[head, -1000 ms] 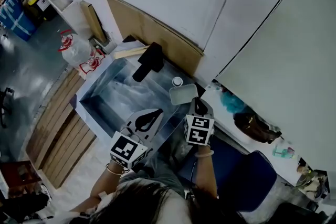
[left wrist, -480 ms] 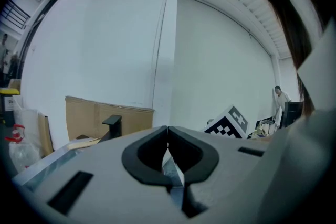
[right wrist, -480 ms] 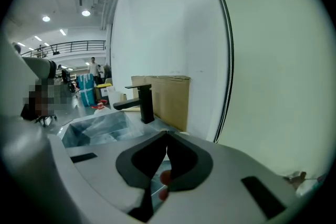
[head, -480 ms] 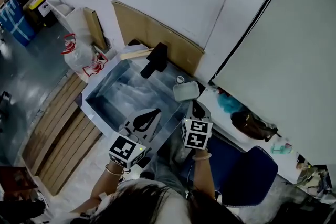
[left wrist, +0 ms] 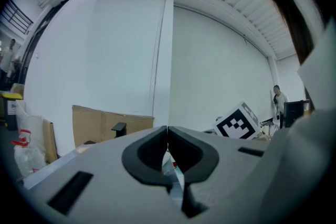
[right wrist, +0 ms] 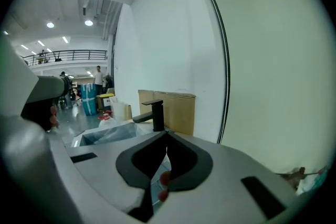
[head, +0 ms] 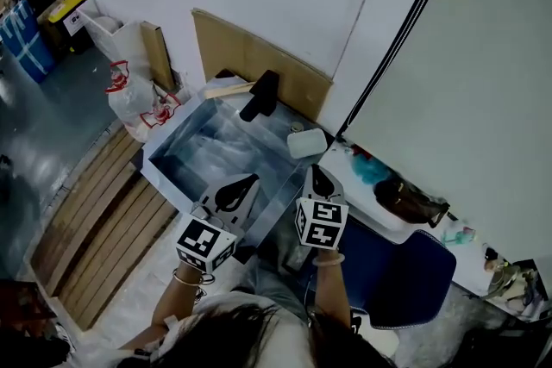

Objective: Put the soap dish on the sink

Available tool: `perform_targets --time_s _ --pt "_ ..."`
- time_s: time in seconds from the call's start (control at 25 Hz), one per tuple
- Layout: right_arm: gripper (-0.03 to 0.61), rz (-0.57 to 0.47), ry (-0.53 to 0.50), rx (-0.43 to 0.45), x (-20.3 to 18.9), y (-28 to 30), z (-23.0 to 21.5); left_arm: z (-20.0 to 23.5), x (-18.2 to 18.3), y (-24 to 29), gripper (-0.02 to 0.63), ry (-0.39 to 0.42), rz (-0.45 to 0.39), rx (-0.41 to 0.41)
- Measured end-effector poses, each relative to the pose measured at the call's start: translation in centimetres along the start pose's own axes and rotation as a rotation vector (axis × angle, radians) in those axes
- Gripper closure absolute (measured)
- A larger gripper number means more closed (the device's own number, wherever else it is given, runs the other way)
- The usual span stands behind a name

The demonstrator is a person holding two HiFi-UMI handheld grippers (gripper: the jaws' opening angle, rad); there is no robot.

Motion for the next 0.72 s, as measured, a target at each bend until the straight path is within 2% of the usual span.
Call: perform_targets --time_s 0.72 --pt "0.552 -0.13 -0.003 -0.001 -0.1 -11.2 5.8 -3.5 0.8 -8.9 0.604 0.079 -0.086 -0.014"
Point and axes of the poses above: the fingertips, and each gripper's own axes: y forward along the fingers, z to its left, x out of its top, the point moved 7 cm from there along -y, backward along the fingers, and after that the axes turned 9 degrees about z, right-handed, at the moved point
